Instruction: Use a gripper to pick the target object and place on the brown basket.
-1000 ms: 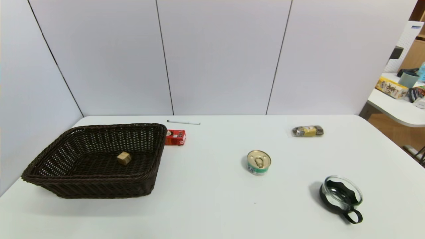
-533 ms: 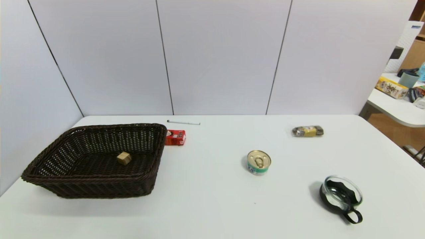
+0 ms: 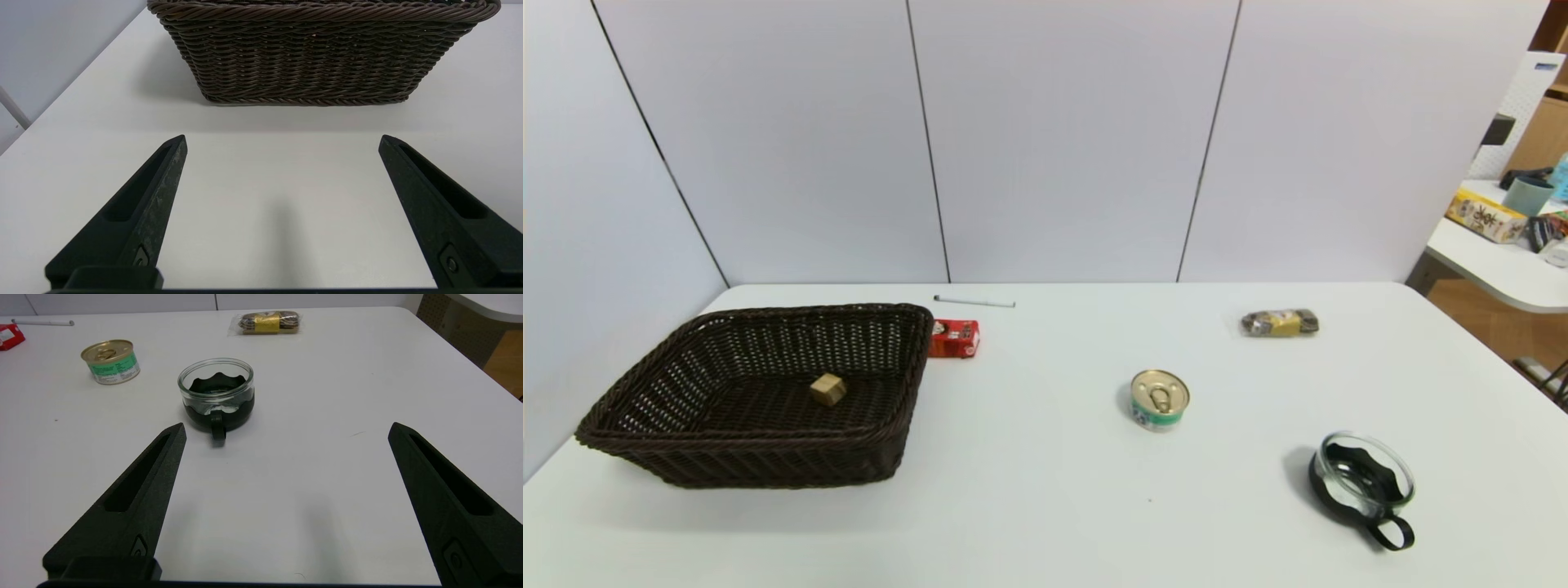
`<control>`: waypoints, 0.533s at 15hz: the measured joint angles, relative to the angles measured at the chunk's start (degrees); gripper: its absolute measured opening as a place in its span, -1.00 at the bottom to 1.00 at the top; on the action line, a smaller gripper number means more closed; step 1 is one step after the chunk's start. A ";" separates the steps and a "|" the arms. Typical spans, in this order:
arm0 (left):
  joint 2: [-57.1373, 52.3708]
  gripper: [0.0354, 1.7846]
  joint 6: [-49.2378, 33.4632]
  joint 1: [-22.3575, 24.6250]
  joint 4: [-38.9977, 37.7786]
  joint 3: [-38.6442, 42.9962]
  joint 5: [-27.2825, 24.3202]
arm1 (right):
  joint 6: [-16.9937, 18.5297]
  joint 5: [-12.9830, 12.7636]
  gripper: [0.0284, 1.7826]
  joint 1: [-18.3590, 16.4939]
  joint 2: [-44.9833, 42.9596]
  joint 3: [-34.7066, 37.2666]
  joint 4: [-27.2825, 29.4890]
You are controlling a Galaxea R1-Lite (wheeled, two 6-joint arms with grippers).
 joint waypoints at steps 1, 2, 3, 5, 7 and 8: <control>0.00 0.89 0.01 0.00 0.00 0.00 0.00 | 0.02 -0.02 0.92 0.00 0.00 0.00 0.00; 0.00 0.89 0.01 0.00 0.00 0.00 0.00 | 0.02 0.00 0.92 0.00 0.00 0.00 0.00; 0.00 0.89 0.01 0.00 0.00 0.00 0.00 | 0.02 0.00 0.92 -0.01 0.00 0.00 0.00; 0.00 0.89 0.00 0.00 0.00 0.00 0.00 | 0.00 0.02 0.92 -0.01 0.00 0.00 0.00; 0.00 0.89 0.00 0.00 0.00 0.00 0.00 | -0.22 0.06 0.92 0.00 0.00 0.02 0.00; 0.00 0.89 0.00 0.00 0.00 0.00 0.00 | -0.39 0.15 0.92 0.00 0.00 0.02 0.00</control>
